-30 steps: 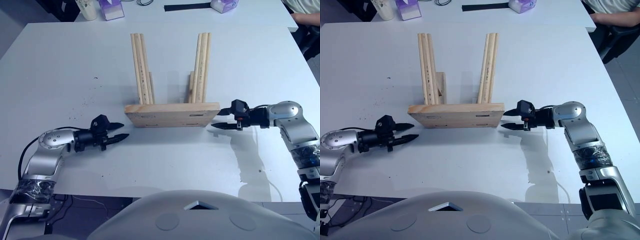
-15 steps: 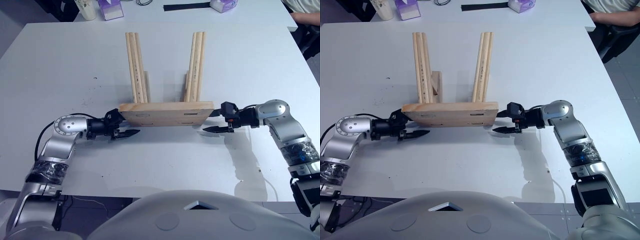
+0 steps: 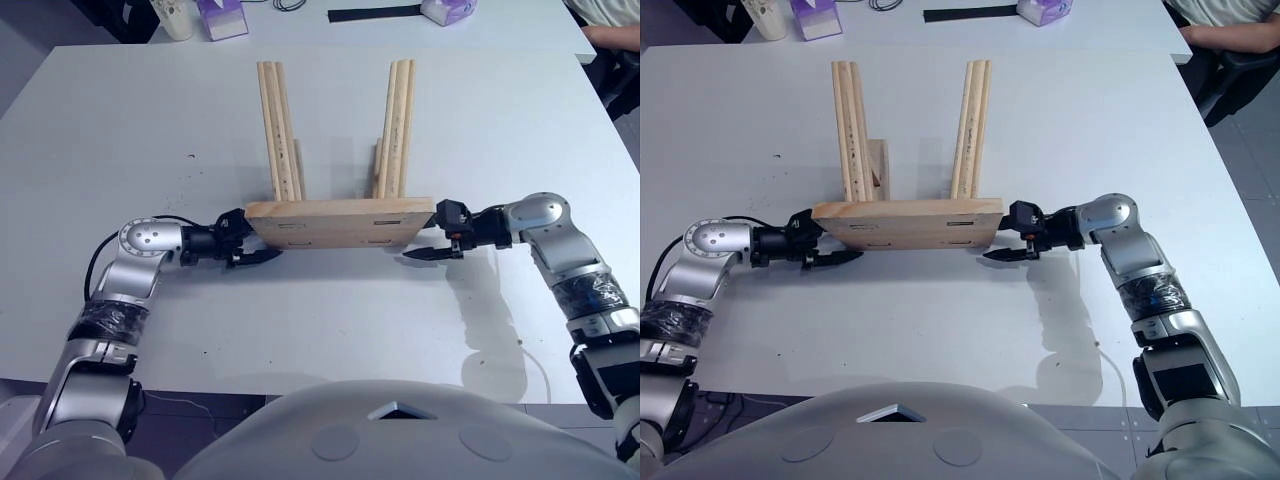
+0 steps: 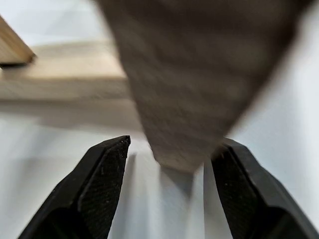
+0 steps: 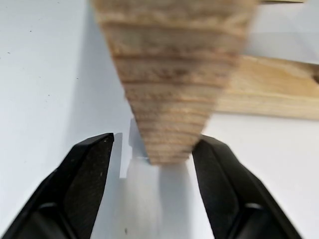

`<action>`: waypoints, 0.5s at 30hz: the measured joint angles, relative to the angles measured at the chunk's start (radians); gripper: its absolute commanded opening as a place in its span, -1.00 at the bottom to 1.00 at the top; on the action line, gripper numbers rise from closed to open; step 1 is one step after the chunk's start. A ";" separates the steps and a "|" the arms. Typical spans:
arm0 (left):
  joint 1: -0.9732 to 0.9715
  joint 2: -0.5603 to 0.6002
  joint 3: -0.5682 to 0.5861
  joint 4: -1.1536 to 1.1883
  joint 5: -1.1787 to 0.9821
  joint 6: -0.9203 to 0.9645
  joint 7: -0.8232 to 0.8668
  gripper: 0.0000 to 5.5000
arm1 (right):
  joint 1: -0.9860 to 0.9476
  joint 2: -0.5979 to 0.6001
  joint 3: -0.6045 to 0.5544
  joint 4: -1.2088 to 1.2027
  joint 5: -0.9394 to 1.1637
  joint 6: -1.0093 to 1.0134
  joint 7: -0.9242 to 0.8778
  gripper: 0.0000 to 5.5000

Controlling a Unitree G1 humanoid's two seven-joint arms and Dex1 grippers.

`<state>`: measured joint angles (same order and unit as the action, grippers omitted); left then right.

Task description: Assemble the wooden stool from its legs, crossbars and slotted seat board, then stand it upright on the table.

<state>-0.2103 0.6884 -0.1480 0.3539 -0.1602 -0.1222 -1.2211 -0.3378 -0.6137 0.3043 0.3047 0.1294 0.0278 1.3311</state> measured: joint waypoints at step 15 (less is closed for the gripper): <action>0.064 0.007 0.053 -0.196 -0.196 0.305 -0.106 -0.42 | 0.053 -0.040 -0.072 -0.096 0.111 0.163 0.079 -0.51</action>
<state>-0.1464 0.6956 -0.0948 0.1580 -0.3557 0.1825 -1.3268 -0.2848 -0.6537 0.2325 0.2083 0.2408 0.1904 1.4096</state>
